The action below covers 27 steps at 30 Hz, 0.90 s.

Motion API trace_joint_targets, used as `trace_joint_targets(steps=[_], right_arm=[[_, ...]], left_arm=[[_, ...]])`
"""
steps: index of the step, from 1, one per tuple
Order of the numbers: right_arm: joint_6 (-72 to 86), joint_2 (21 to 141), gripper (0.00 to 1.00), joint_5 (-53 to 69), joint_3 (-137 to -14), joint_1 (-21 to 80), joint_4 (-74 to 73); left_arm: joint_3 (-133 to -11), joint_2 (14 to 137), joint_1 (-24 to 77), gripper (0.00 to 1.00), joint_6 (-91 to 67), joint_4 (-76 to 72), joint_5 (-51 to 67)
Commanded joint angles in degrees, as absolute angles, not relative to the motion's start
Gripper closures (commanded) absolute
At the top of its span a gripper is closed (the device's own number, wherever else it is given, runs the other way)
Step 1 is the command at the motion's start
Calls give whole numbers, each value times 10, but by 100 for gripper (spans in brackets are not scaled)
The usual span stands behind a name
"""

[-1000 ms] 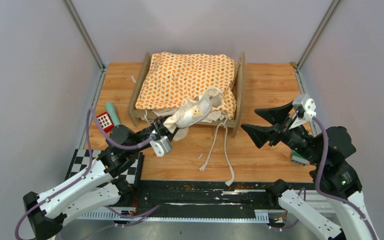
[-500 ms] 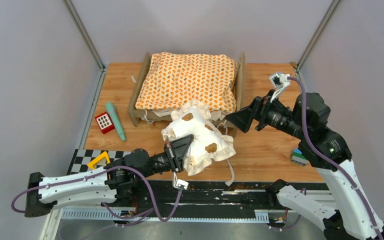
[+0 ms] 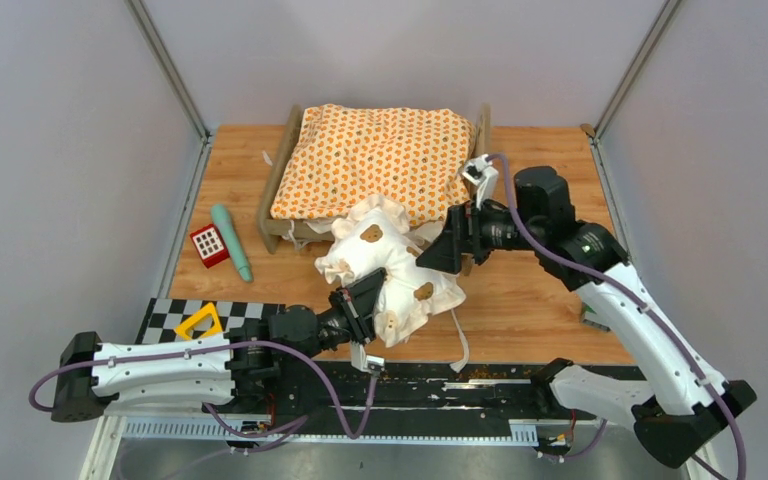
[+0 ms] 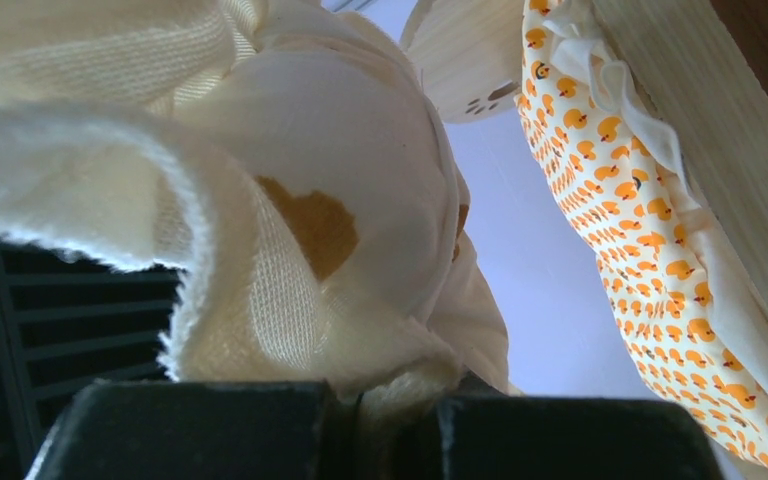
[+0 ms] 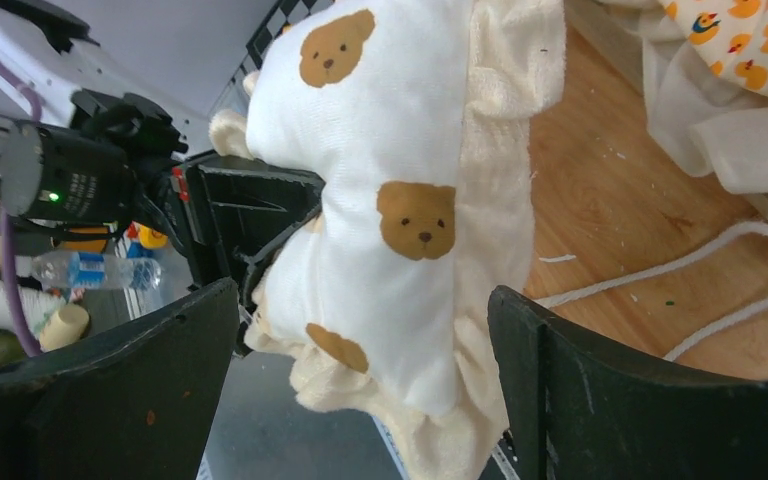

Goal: Set up the pet bed
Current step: Place the pillow on the mattress.

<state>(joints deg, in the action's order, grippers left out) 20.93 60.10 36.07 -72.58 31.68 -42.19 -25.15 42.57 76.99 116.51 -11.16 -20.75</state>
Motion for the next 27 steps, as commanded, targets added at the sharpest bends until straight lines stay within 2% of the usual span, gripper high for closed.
trace_joint_targets(steps=[1, 6, 13, 15, 19, 20, 21, 22, 23, 24, 27], right_arm=[[112, 635, 5, 406, -726, 341, -388], [56, 683, 6, 410, -740, 348, -388], [29, 720, 17, 415, -751, 360, -404], [26, 724, 27, 412, -749, 364, -405], [34, 720, 75, 416, -747, 368, -383], [38, 717, 86, 415, -747, 368, -378], [42, 714, 98, 408, -750, 369, -374], [47, 711, 100, 393, -753, 368, -372], [52, 707, 100, 371, -759, 369, -373], [56, 704, 100, 338, -765, 368, -375], [73, 698, 100, 204, -795, 366, -387]], left_arm=[[-268, 425, 779, 100, 1252, -149, -203], [-265, 435, 791, 100, 1250, -148, -201], [-264, 441, 794, 100, 1248, -150, -207], [-262, 441, 795, 100, 1246, -154, -207], [-259, 446, 795, 100, 1231, -156, -209], [-257, 446, 794, 92, 1220, -163, -209], [-254, 443, 795, 78, 1201, -176, -208], [-249, 440, 794, 57, 1178, -193, -206], [-243, 434, 794, 24, 1155, -212, -203], [-236, 426, 794, 3, 1131, -229, -198], [-208, 394, 795, 0, 1028, -304, -174]])
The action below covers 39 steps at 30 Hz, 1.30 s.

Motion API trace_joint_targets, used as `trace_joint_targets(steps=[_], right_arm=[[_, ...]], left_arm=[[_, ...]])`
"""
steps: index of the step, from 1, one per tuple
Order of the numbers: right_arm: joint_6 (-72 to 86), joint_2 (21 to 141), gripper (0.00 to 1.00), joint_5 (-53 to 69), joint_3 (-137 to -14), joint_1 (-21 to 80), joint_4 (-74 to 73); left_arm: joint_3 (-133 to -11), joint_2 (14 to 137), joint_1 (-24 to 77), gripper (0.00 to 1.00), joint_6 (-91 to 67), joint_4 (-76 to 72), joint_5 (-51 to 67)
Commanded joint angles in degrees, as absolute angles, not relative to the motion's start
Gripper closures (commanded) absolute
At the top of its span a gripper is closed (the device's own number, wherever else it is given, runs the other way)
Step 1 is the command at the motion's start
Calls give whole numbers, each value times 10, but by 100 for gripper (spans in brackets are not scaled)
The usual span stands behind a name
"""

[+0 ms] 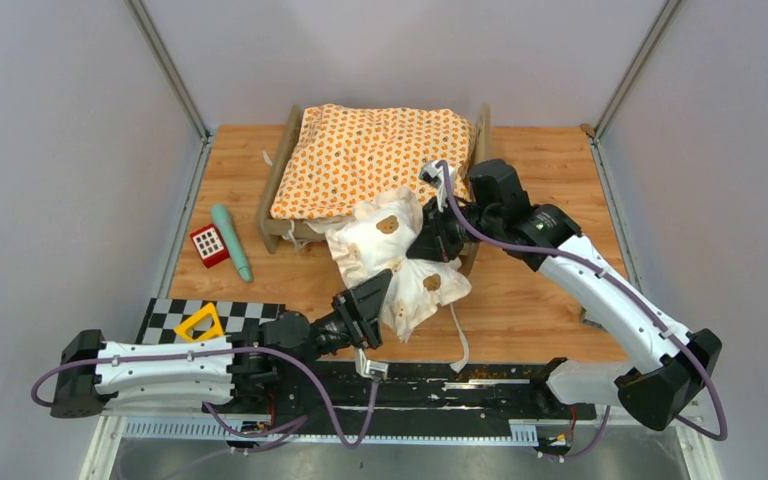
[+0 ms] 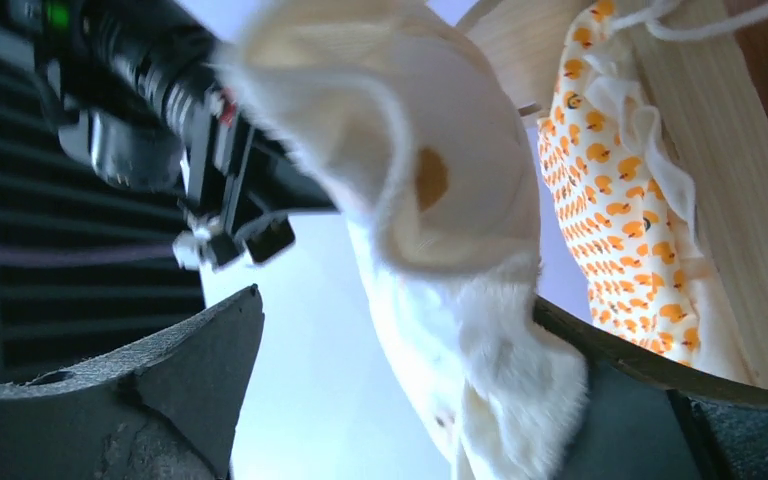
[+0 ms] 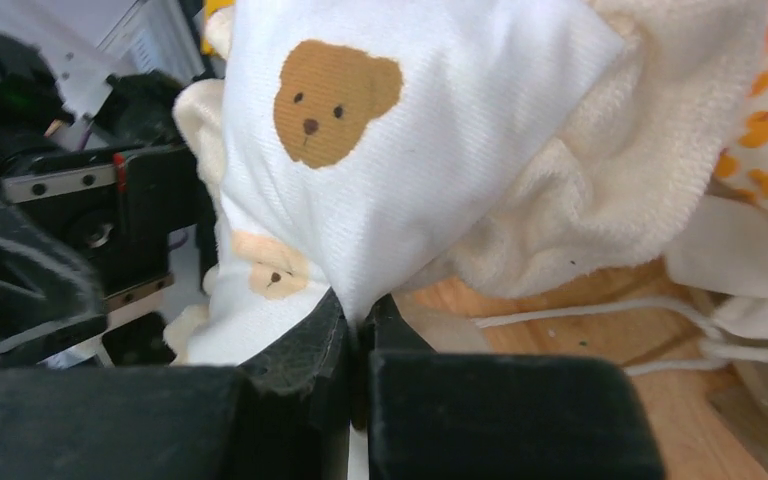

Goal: Set up the pet bed
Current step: Place the pillow on the mattress.

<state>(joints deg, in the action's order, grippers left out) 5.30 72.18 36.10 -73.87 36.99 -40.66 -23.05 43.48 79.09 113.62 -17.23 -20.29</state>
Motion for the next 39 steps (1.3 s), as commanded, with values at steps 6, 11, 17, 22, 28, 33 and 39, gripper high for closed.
trace_joint_targets(steps=[6, 11, 17, 22, 28, 33, 39], right_arm=[[106, 766, 100, 3, -913, 346, -433], [125, 894, 100, -83, -1046, 331, -485], [101, 1024, 100, -67, -1190, 296, -539], [94, 1076, 100, -42, -1217, 256, -551], [78, 1125, 100, -21, -1263, 226, -581], [82, 1131, 100, -55, -1261, 223, -588], [79, 1114, 94, -60, -1234, 220, -576]], left_arm=[[-233, 325, 796, 0, 558, -317, -283], [-366, 341, 795, 0, 180, -115, -585], [-428, 314, 795, 0, 6, 122, -576], [-439, 272, 795, 0, -85, 203, -558], [-431, 248, 795, 0, -131, 244, -530], [-430, 261, 795, 0, -142, 256, -520], [-435, 290, 795, 0, -141, 262, -512]])
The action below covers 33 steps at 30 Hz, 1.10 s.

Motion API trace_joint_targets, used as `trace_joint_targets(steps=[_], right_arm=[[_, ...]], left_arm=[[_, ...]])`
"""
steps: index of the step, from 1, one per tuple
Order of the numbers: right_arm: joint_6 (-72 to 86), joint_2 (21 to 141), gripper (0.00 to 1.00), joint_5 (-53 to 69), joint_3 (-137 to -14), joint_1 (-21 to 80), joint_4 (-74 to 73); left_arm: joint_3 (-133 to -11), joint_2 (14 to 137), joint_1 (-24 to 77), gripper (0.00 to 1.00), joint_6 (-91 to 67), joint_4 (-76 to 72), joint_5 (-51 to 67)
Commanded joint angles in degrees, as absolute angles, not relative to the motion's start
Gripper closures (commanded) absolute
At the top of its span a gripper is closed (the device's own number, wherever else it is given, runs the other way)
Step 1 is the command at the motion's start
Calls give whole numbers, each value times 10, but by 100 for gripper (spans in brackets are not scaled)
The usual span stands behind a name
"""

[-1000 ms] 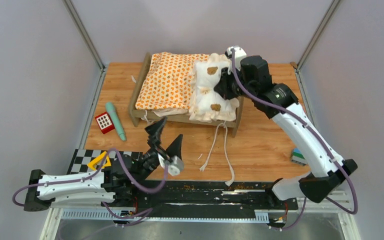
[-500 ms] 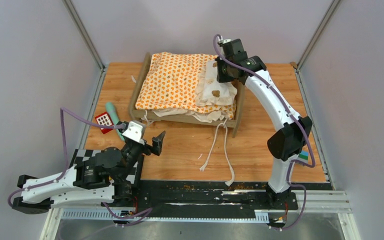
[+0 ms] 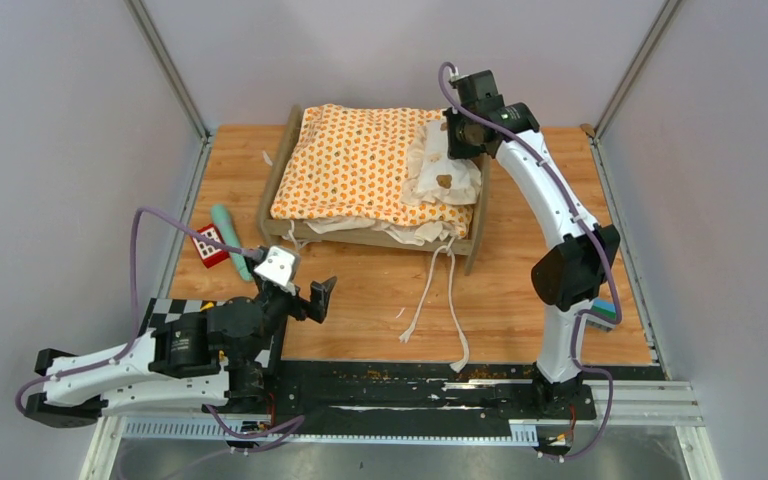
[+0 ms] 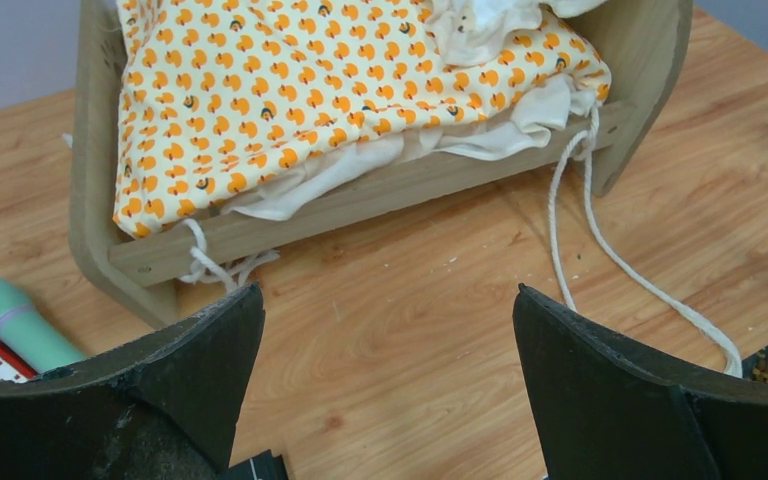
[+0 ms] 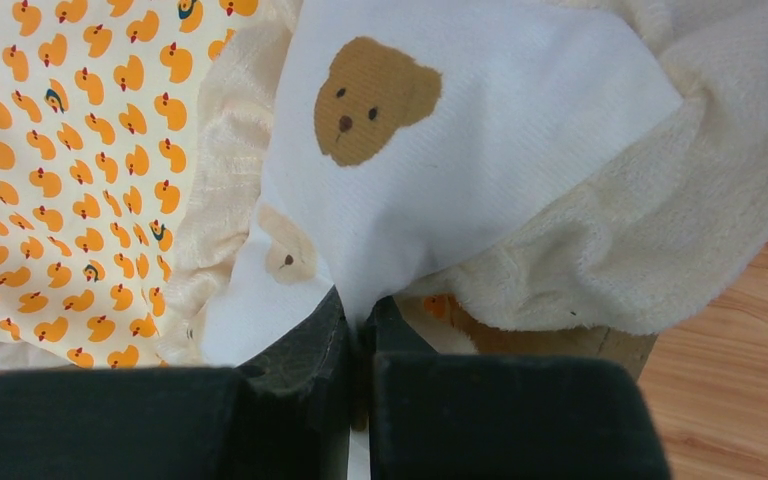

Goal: Set up the pet bed
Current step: Place the pillow on the mattress.

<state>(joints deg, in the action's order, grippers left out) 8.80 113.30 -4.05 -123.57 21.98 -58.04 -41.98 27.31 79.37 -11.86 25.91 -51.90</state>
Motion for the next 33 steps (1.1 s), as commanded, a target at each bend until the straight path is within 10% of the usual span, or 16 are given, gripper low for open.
trace_joint_targets(steps=[1, 7, 14, 20, 27, 33], right_arm=[[76, 1115, 89, -62, -1237, 219, -579], [59, 1103, 56, -71, -1256, 220, -579], [46, 1059, 42, -97, -1299, 221, -586], [36, 970, 40, -85, -1236, 223, -561], [49, 810, 40, 15, -1032, 248, -456], [107, 752, 57, 63, -895, 261, -324]], left_arm=[[-436, 292, 795, 0, -141, 262, -512], [-430, 275, 795, 0, -156, 252, -526], [-447, 287, 795, 0, -175, 279, -538], [-522, 355, 728, 0, -146, 330, -514], [-588, 461, 430, 0, -147, 248, -191], [-698, 655, 331, 6, -163, 124, -94]])
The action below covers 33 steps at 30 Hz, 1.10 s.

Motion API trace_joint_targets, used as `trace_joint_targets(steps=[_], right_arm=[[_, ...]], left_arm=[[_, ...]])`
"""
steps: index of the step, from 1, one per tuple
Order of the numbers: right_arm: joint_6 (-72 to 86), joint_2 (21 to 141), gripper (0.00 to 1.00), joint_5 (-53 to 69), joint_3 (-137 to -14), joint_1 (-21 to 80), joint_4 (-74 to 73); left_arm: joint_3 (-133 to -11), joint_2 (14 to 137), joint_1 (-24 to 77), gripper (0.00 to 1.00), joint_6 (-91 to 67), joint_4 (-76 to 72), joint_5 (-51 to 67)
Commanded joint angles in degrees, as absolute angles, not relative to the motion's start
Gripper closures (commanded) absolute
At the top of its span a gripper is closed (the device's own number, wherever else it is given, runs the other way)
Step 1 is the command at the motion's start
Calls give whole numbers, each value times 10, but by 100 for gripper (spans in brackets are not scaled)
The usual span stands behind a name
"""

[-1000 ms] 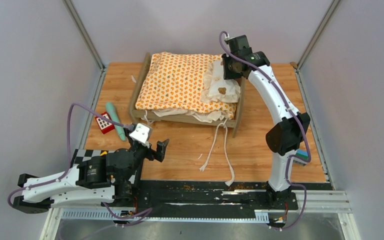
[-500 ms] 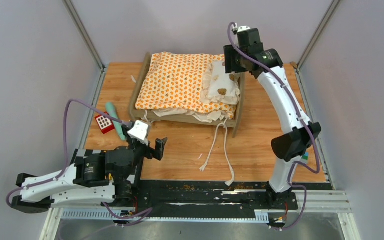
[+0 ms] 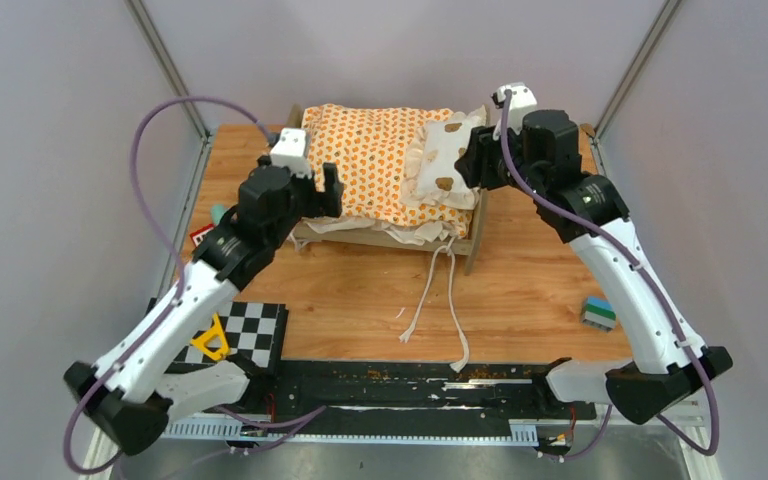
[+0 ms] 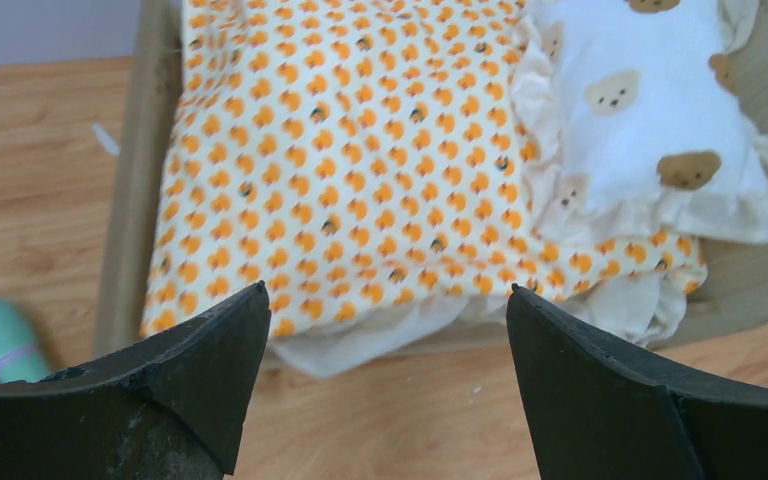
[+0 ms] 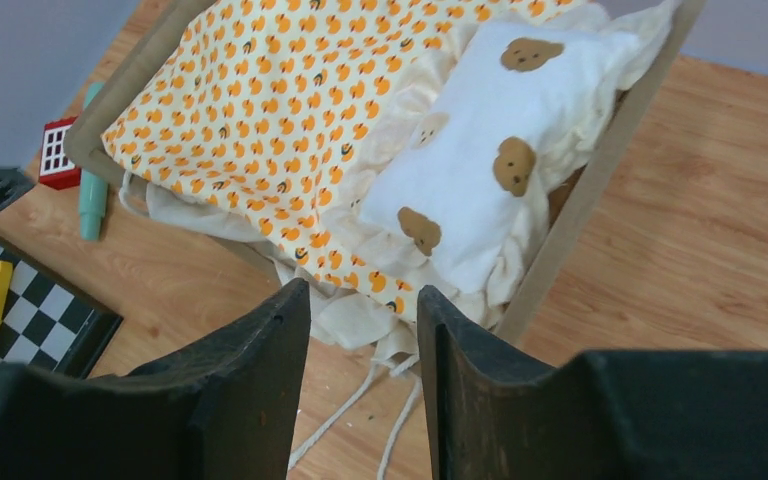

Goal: Set up the pet bed
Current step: Place the pillow on the mattress, then reset both arms

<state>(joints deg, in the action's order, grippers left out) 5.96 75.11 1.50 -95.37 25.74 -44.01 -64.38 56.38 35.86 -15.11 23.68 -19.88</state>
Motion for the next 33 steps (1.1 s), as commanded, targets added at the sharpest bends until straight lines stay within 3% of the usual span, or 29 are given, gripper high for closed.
trace_joint_targets(steps=[1, 11, 18, 26, 33], right_arm=[[118, 762, 60, 75, -894, 261, -303], [146, 1060, 79, 146, -1126, 261, -253], [103, 1227, 81, 116, -1298, 261, -262], [97, 1336, 84, 78, -1351, 250, -229], [85, 1352, 77, 10, -1323, 249, -242]], left_arm=[[-726, 683, 323, 8, -164, 105, -97], [-871, 962, 233, 33, -184, -20, -19], [-911, 1062, 219, 31, -153, -55, -95], [-894, 1093, 186, 24, -157, -88, -121], [-825, 1095, 173, 23, -168, -119, -113]])
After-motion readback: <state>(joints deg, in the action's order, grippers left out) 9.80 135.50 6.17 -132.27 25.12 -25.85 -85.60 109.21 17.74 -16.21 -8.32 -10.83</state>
